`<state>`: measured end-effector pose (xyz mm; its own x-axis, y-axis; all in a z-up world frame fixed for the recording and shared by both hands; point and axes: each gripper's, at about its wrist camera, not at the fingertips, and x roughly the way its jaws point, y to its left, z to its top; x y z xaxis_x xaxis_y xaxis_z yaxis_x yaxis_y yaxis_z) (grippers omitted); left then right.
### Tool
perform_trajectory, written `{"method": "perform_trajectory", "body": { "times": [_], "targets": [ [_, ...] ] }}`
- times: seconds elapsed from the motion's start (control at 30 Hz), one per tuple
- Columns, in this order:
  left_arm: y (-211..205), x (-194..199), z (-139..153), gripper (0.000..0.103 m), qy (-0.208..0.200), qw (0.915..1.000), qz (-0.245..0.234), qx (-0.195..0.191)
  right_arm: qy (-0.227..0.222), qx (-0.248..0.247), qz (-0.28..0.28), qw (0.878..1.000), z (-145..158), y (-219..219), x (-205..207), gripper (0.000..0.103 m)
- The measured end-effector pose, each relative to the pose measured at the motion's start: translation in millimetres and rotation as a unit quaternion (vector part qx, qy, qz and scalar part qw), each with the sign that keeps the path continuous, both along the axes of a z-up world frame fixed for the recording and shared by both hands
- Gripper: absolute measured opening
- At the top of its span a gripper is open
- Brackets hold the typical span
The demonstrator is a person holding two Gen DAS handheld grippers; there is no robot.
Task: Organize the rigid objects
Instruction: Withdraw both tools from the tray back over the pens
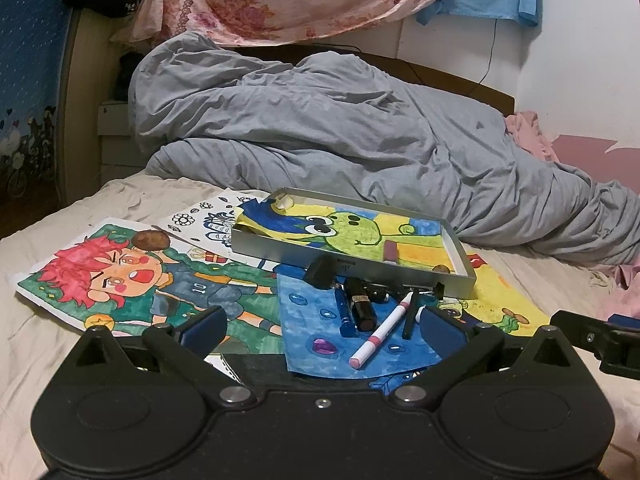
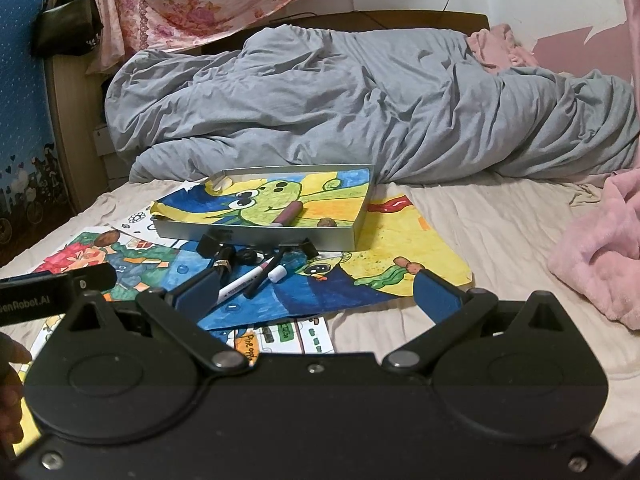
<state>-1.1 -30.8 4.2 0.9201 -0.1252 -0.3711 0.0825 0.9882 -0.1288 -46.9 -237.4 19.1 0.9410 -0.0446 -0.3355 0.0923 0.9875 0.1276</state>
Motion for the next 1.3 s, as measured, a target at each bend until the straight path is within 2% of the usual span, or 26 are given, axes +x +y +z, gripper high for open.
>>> {"method": "perform_trajectory", "body": {
  "times": [0.97, 1.2, 1.3],
  "targets": [
    [-3, 0, 3, 0.102, -0.004, 1.0000, -0.009, 0.003, 0.014, 0.002, 0.015, 1.000, 3, 2, 4, 0.102],
    [-7, 4, 1, 0.102, 0.002, 0.9997, -0.023, 0.009, 0.034, -0.005, 0.015, 0.999, 2, 2, 15, 0.102],
    [-8, 11, -4, 0.102, 0.011, 0.9983, -0.056, 0.015, 0.052, 0.008, 0.030, 0.998, 1, -4, 32, 0.102]
  ]
}}
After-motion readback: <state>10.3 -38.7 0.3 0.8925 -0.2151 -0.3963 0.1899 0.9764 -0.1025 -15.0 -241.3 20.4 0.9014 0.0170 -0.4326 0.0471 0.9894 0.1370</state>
